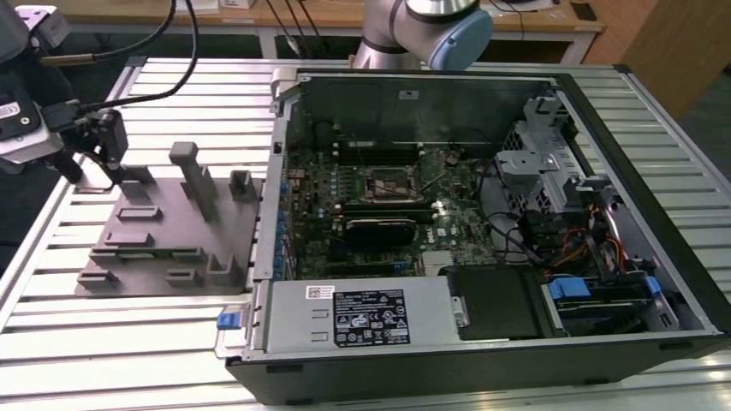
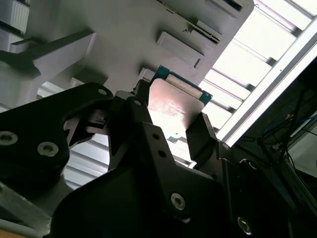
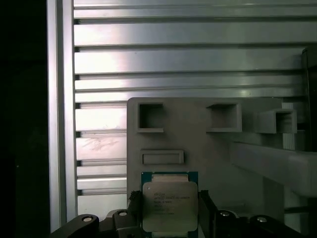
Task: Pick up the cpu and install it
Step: 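Pick up the cpu and move it towards the insertion slot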
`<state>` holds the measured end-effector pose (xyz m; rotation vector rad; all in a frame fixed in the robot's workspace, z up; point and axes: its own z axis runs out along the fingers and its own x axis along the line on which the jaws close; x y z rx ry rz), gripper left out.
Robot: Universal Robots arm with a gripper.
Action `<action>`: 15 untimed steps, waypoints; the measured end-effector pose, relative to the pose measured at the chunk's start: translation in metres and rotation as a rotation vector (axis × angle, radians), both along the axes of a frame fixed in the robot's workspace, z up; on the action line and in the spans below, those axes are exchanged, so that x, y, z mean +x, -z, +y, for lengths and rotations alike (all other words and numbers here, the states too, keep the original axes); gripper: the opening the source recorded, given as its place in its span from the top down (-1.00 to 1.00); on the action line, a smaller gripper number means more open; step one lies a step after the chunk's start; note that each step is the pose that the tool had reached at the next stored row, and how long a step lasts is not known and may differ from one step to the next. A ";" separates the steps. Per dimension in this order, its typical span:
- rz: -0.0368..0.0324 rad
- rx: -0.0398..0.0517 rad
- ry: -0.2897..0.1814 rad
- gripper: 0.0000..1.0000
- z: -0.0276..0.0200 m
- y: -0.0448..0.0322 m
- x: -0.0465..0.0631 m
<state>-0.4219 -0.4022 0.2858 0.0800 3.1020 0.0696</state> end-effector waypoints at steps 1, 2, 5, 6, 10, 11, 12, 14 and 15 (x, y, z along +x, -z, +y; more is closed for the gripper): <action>0.0000 -0.0001 0.000 -0.08 0.0000 -0.0032 0.000; -0.0001 0.0000 0.000 -0.08 0.0000 -0.0064 0.000; -0.0001 0.0000 0.000 -0.08 0.0000 -0.0161 0.000; -0.0002 0.0000 0.000 -0.08 0.0000 -0.0197 0.000; -0.0009 0.0000 0.000 -0.08 0.0000 -0.0329 0.000; -0.0010 0.0000 0.000 -0.08 0.0000 -0.0360 0.000; -0.0012 0.0000 0.000 -0.08 0.0000 -0.0391 0.000; -0.0017 0.0001 0.000 -0.08 0.0001 -0.0461 0.000; -0.0020 0.0000 0.000 -0.08 0.0001 -0.0487 0.000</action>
